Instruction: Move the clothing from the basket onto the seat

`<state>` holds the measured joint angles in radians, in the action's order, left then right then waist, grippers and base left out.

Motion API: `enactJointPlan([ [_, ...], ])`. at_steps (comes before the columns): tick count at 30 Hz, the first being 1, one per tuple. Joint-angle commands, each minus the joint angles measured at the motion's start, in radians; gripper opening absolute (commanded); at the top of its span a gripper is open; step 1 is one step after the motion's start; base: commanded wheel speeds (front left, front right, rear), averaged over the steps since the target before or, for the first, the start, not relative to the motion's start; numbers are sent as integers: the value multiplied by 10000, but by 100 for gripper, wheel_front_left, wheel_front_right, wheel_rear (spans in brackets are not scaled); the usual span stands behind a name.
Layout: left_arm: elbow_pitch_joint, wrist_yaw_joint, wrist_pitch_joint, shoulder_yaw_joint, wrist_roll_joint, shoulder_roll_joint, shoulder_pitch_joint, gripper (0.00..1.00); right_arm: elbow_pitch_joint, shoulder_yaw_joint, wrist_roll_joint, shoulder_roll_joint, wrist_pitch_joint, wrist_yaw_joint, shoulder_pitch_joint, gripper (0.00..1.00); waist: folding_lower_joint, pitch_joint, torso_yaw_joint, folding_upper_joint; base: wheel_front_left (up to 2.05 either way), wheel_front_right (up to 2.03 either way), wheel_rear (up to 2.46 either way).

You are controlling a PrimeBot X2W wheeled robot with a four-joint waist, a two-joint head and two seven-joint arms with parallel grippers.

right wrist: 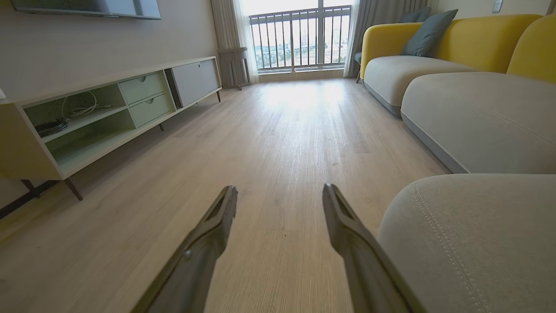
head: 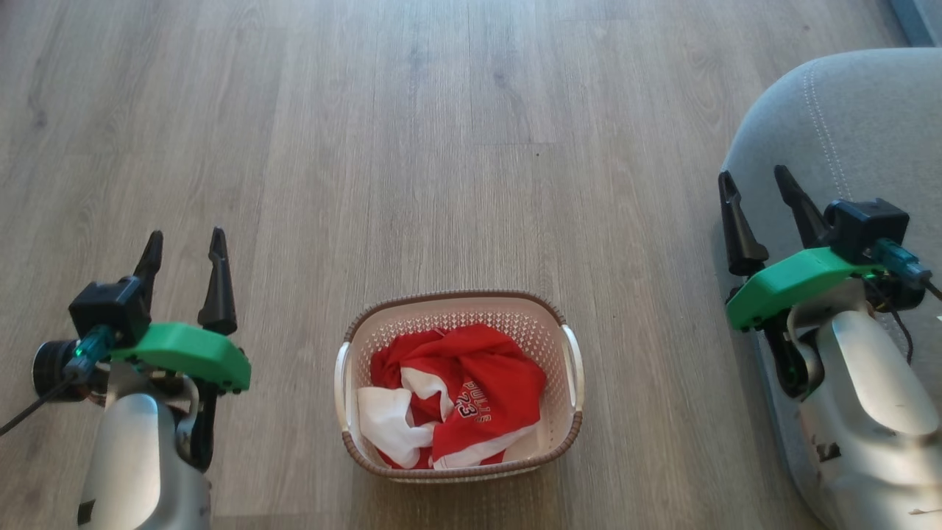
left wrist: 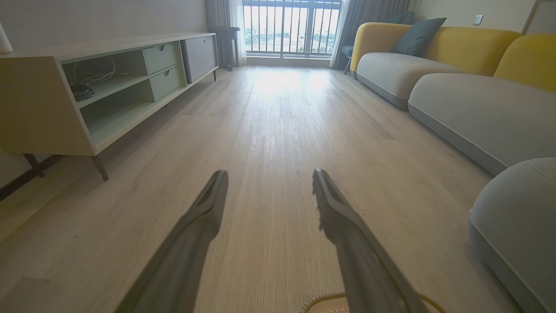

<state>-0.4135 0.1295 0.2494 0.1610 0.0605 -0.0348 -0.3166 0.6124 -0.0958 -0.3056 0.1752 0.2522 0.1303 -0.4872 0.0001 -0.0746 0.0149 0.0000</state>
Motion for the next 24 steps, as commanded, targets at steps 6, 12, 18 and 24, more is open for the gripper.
enactJointPlan([
  [6,229,11,124,308,-107,-163,-427,100,-359,106,226,33,95,4,-424,100,-1,-50,-54,0,0,0,0],
  [12,194,11,124,184,-34,-159,-350,100,-586,256,320,2,95,4,-417,100,-1,-304,-121,0,0,0,0],
  [18,43,10,124,-220,266,-157,-452,100,-1155,469,270,13,95,4,-755,100,-1,-1161,-299,0,0,0,0],
  [24,-139,-152,124,-854,891,-156,-727,100,-1835,531,260,154,95,4,-1216,100,-1,-2341,-515,0,0,0,0],
])
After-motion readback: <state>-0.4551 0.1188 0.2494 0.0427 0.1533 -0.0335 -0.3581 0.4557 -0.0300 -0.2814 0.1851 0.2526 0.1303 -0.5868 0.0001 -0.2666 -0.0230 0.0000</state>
